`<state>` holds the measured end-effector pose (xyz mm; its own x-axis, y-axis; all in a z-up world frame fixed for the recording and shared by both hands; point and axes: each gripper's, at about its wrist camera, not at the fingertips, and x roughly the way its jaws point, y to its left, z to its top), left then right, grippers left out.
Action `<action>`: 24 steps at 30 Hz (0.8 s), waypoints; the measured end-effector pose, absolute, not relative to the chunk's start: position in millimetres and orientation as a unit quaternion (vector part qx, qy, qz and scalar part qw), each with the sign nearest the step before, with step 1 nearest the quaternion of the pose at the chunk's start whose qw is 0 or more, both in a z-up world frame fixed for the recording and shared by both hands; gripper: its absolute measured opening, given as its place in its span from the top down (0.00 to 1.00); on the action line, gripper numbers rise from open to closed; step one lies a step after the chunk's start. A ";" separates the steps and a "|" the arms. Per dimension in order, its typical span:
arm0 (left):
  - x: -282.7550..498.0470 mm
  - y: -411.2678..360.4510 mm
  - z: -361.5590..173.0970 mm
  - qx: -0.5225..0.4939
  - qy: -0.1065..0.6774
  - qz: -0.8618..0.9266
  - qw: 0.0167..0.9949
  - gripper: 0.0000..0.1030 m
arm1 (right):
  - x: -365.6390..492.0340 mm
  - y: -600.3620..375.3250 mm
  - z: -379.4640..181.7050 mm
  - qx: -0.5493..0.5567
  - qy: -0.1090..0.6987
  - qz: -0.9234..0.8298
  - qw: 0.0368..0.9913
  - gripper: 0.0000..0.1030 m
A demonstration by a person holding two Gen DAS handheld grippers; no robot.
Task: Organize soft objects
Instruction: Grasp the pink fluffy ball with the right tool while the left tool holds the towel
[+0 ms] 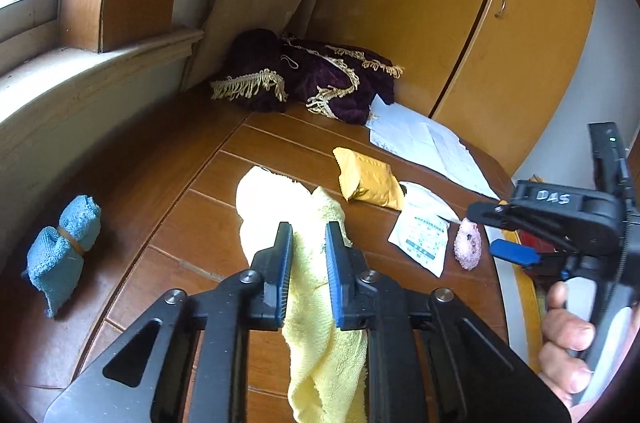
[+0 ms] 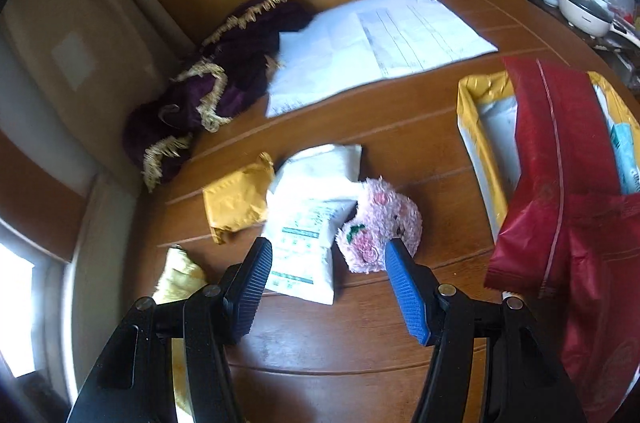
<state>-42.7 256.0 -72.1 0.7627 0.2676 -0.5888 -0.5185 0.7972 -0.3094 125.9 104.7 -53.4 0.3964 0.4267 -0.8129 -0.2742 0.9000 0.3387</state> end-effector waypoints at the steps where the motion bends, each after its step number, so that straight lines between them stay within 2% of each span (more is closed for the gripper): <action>1: -42.6 255.7 -71.8 -0.233 0.268 0.216 0.909 0.87 | 126.3 105.4 -56.6 0.070 0.508 0.203 0.834 0.41; 2: -42.8 256.3 -71.4 -0.235 0.266 0.215 0.910 0.87 | 126.8 107.2 -58.6 0.061 0.502 0.190 0.841 0.41; 3: -42.9 256.9 -71.8 -0.239 0.266 0.215 0.909 0.82 | 128.0 109.1 -60.3 0.048 0.494 0.171 0.851 0.41; 5: -41.4 259.0 -73.8 -0.248 0.273 0.214 0.904 0.64 | 129.8 109.9 -65.3 0.034 0.486 0.151 0.860 0.41; 6: -41.1 260.2 -75.4 -0.255 0.276 0.212 0.902 0.49 | 132.3 110.3 -71.6 0.032 0.493 0.148 0.857 0.41; 7: -41.5 261.1 -76.0 -0.260 0.278 0.210 0.900 0.46 | 133.4 109.4 -75.3 0.034 0.499 0.150 0.853 0.41; 9: -44.1 261.9 -74.7 -0.268 0.269 0.208 0.902 0.45 | 135.1 109.7 -82.1 0.031 0.501 0.148 0.852 0.47; 11: -44.8 261.1 -73.9 -0.267 0.262 0.212 0.903 0.37 | 131.7 108.3 -81.6 0.033 0.493 0.147 0.857 0.50; 12: -45.3 261.1 -74.2 -0.266 0.261 0.215 0.903 0.34 | 130.1 107.7 -81.3 0.036 0.490 0.150 0.858 0.56; 18: -37.7 261.0 -79.8 -0.268 0.280 0.210 0.898 0.34 | 129.9 99.5 -78.0 0.054 0.494 0.159 0.853 0.67; 24: -30.4 257.9 -85.3 -0.256 0.292 0.215 0.896 0.34 | 111.2 81.8 -63.7 0.082 0.491 0.194 0.845 0.68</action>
